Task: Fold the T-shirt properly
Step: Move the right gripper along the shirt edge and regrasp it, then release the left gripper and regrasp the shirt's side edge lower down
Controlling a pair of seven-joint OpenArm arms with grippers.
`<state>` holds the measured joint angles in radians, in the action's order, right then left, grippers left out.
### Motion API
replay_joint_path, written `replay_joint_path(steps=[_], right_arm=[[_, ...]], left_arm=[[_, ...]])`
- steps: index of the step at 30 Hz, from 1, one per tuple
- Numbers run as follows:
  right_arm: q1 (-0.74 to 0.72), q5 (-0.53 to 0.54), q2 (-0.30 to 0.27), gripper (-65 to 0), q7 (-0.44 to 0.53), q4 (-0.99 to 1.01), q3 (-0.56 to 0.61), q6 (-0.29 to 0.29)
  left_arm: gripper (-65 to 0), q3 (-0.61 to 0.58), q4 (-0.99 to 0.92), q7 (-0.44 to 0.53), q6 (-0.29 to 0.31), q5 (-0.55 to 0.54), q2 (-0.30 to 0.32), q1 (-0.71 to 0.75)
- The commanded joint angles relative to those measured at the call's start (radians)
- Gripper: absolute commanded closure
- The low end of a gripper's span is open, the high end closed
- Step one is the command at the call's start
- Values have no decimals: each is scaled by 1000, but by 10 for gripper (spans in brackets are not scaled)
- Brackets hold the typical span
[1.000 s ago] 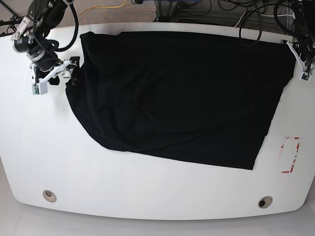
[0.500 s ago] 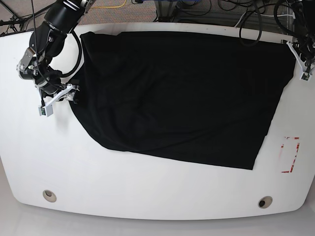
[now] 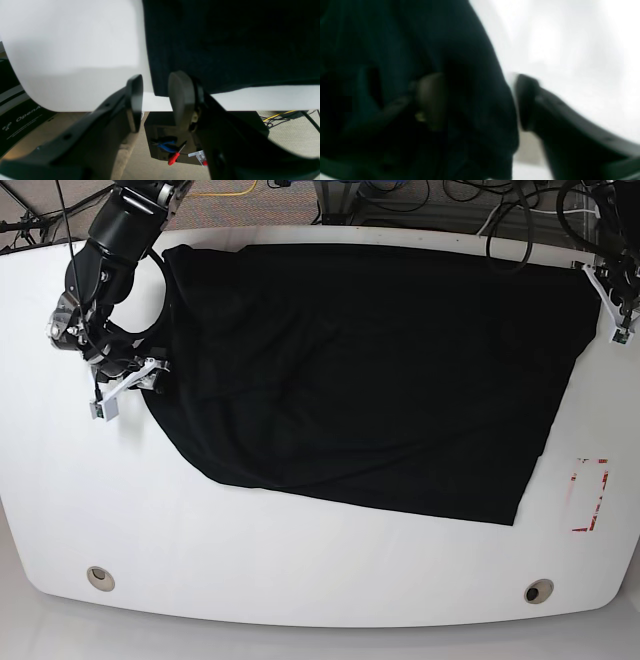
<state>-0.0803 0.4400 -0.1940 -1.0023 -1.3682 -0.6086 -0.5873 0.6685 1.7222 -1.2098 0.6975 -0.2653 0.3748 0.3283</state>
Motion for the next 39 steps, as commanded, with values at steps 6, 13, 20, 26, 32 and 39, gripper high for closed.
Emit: replay_joint_path(steps=[6, 13, 20, 26, 32, 39], right_arm=[[-13, 6, -12, -40, 29, 43, -1, -4], [-9, 6, -17, 0, 30, 48, -1, -4], [-9, 6, -14, 0, 30, 48, -1, -4], [-11, 6, -12, 0, 30, 48, -1, -4], [-9, 9, -12, 0, 30, 46, -1, -4], [-14, 7, -11, 0, 32, 46, 0, -4]], left_arm=[[-206, 10, 19, 3, 1, -1, 20, -54], [-211, 55, 43, -107, 1, -1, 19, -163], [-306, 60, 39, -167, 1, 1, 17, -337], [-367, 20, -1, -170, 1, 7, 3, -481], [-367, -3, -161, -166, 1, 8, -3, -622], [-365, -40, -416, -43, 1, 8, -3, -745]])
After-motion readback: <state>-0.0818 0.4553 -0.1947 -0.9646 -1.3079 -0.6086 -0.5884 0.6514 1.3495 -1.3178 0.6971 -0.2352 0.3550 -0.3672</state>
